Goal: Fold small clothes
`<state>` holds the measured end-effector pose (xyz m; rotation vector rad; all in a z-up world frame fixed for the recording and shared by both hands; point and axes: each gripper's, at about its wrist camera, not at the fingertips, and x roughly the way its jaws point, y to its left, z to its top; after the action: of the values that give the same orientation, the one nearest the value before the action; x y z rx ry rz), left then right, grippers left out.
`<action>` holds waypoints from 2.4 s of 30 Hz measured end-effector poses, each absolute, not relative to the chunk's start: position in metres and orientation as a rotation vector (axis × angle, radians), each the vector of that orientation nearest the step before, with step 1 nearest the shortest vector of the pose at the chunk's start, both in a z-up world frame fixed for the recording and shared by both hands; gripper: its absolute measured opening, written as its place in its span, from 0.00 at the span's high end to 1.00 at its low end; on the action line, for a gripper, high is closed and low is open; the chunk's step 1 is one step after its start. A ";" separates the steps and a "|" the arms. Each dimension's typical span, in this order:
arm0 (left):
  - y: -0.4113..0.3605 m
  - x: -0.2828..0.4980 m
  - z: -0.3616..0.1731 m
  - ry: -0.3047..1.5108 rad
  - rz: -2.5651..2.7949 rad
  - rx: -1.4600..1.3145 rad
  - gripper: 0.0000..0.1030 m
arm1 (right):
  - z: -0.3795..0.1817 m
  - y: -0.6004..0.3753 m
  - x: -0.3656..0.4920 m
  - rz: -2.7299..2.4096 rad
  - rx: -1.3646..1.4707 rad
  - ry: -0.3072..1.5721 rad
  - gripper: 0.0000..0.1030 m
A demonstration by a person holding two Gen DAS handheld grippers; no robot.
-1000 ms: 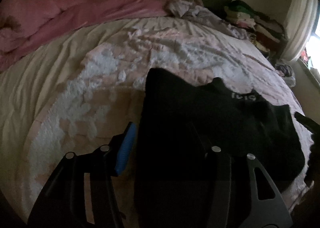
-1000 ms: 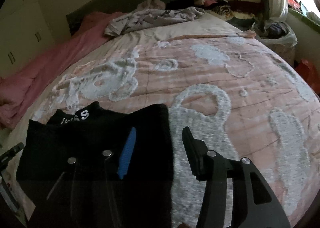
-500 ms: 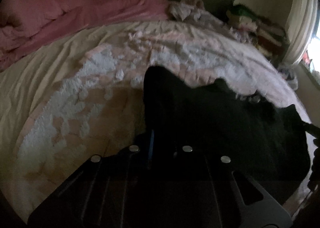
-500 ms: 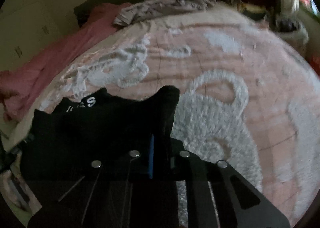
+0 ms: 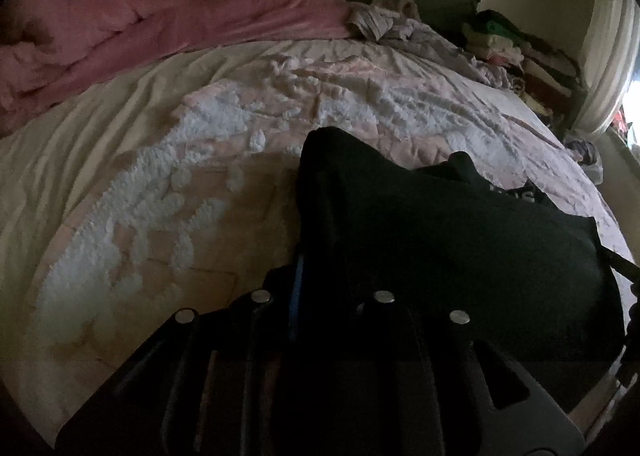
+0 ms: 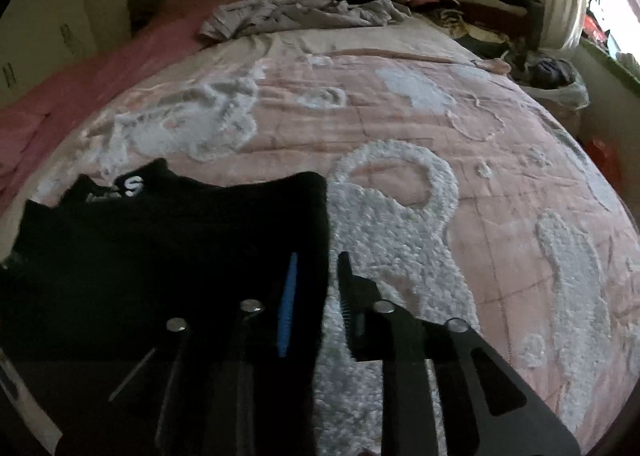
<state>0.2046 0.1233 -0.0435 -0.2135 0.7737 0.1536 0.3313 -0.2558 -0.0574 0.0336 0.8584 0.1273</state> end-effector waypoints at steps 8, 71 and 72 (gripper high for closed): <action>0.118 0.199 -0.038 0.783 0.151 -0.179 0.73 | -0.048 -0.266 0.317 0.130 0.115 0.844 0.44; 0.087 0.120 -0.010 0.811 0.054 -0.116 0.25 | -0.021 -0.213 0.165 0.327 0.179 0.744 0.05; 0.087 0.119 -0.009 0.811 0.054 -0.117 0.20 | -0.020 -0.212 0.164 0.313 0.163 0.737 0.05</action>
<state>0.1192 0.0871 -0.0088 -0.1175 0.8106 0.0539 0.1638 -0.2118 -0.0200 0.1630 0.7366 0.3131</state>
